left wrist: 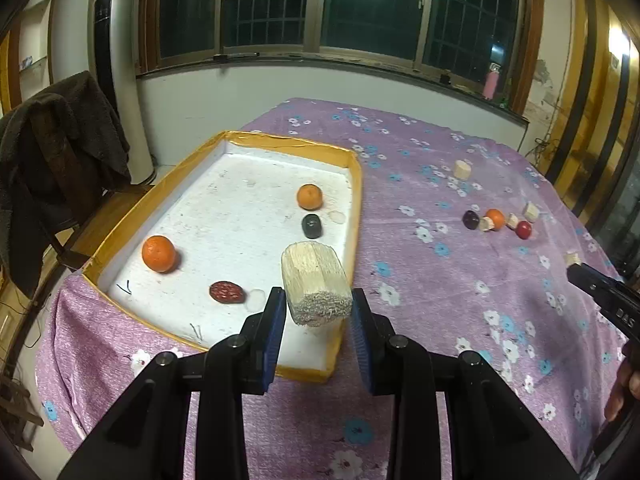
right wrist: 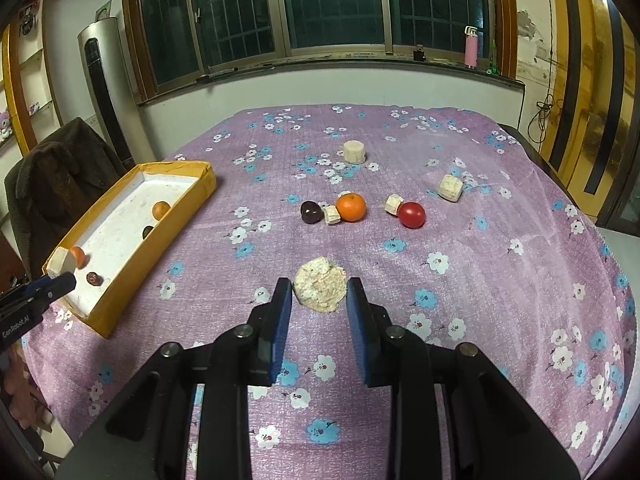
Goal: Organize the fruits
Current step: 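Carry the white block in the left tool over the tray while the right tool holds the round cake, then hold the white block over the tray while the right tool carries the round cake over it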
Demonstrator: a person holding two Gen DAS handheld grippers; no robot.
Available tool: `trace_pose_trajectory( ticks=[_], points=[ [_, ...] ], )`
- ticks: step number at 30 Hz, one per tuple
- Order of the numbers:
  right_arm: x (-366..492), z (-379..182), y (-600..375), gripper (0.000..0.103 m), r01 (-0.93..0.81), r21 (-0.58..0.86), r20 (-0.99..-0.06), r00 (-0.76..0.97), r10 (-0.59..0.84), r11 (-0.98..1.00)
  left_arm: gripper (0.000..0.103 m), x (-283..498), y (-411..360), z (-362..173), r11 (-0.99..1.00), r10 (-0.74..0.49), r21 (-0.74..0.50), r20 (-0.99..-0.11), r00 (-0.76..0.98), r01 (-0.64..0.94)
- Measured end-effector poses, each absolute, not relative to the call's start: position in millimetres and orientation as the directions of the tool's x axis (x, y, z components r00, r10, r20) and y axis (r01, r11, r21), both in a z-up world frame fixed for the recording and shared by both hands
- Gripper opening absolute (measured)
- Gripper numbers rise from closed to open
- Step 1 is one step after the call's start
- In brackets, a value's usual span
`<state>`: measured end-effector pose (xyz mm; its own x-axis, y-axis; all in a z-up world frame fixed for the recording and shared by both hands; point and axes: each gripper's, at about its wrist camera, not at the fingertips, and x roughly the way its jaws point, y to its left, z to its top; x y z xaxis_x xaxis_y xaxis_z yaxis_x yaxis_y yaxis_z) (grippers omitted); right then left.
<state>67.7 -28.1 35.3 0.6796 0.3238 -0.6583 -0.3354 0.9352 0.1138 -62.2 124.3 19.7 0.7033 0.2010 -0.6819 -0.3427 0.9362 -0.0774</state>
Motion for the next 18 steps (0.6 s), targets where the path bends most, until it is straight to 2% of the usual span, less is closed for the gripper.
trace_pose_trajectory(
  ticks=[18],
  points=[
    [56,50,9,0.03,-0.413,0.122,-0.631,0.67,0.392,0.902,0.032,-59,142,18,0.928,0.23,-0.055,-0.696,0.681,-0.37]
  ],
)
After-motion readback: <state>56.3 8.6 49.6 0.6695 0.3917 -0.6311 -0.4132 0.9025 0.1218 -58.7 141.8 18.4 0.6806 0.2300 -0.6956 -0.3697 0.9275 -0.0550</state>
